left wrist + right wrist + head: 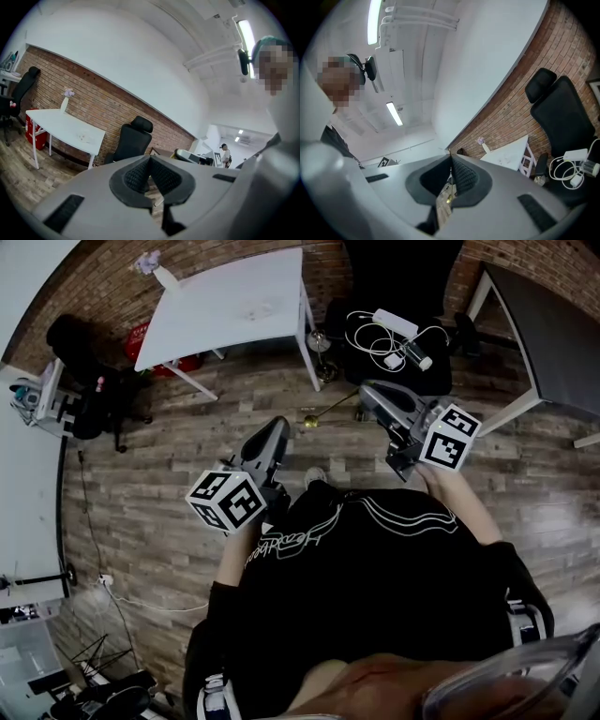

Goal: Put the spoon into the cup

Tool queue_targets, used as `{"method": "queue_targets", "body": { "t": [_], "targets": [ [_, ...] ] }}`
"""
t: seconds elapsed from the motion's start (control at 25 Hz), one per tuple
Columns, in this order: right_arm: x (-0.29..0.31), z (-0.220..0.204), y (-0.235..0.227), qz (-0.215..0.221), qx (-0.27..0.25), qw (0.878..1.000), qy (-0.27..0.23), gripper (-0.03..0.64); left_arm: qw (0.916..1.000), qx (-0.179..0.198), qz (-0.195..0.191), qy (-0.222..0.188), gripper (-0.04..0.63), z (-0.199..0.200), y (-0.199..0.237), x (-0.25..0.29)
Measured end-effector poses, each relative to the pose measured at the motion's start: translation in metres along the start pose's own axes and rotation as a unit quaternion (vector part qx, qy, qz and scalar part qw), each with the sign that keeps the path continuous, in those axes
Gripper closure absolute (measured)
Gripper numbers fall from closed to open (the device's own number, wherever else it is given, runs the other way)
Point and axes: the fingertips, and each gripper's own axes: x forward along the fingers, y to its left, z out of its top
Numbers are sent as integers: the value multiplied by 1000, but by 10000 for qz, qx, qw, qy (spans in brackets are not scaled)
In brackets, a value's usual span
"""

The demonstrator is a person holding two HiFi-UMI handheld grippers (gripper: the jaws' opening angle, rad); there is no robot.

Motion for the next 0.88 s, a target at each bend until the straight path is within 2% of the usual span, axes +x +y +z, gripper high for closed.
{"method": "queue_targets", "body": {
  "t": [0.48, 0.88],
  "targets": [
    [27, -4, -33, -163, 47, 9998, 93, 617, 9999, -112, -106, 40, 592, 4, 37, 24],
    [108, 1, -84, -206, 151, 9994, 220, 617, 9996, -244, -70, 116, 592, 41, 115, 59]
  ]
}}
